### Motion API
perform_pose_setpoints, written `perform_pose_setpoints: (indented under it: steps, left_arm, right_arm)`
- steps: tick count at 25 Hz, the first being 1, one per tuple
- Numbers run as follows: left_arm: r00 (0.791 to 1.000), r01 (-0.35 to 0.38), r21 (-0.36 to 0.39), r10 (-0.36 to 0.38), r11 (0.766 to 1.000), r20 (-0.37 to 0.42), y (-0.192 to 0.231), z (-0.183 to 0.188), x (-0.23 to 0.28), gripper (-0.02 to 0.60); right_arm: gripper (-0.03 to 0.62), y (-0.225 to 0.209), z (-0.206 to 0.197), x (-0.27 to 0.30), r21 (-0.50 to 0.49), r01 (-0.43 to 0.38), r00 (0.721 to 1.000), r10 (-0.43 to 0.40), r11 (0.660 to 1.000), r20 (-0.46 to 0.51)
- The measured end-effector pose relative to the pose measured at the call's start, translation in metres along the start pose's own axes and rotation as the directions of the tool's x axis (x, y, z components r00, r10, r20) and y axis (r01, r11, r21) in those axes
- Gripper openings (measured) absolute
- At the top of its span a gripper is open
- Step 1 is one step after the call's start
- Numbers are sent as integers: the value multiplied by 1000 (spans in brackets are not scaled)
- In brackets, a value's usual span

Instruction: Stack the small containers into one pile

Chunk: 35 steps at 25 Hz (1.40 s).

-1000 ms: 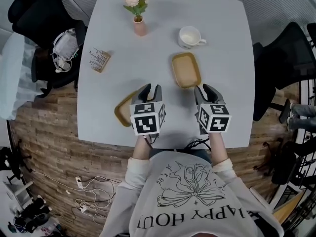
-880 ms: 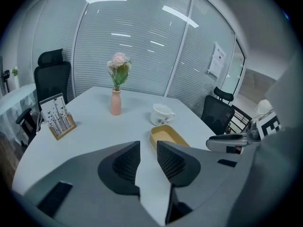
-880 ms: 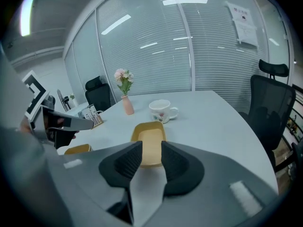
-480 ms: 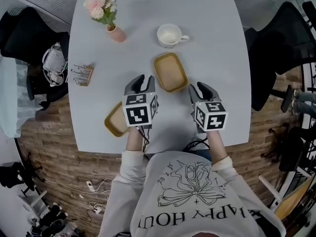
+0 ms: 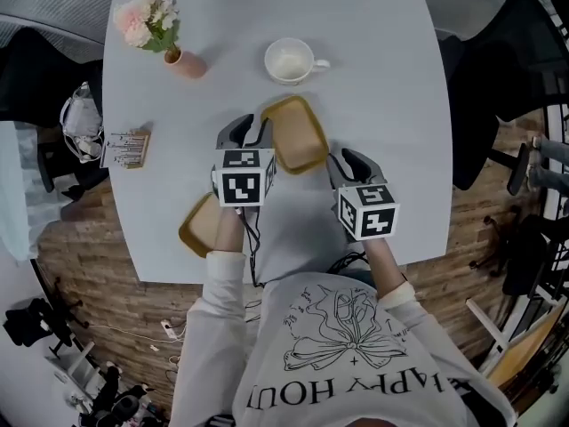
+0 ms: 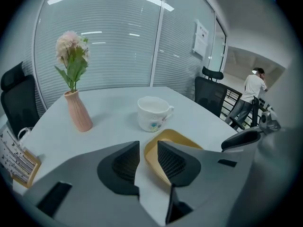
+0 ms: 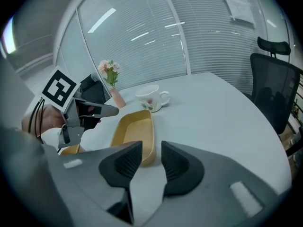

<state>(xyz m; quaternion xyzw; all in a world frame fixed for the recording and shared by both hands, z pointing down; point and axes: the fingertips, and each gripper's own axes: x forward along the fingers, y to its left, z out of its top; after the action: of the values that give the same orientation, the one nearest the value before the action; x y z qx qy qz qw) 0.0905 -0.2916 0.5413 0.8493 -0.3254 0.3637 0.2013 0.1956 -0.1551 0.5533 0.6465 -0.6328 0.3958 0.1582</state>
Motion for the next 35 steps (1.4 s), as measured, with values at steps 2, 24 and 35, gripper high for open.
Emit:
perform_pose_setpoints:
  steps: [2, 24, 35]
  left_arm:
    - [1000, -1, -8, 1, 1000, -12, 4, 0, 9, 120]
    - [994, 18, -57, -24, 998, -104, 5, -20, 44, 35]
    - [998, 3, -129, -12, 992, -68, 12, -15, -3, 34]
  right_arm:
    - [135, 0, -1, 6, 5, -1, 1000, 1, 1000, -13]
    - [62, 3, -18, 29, 114, -58, 991, 71, 992, -114]
    - [33, 13, 11, 8, 40, -55, 997, 57, 998, -47]
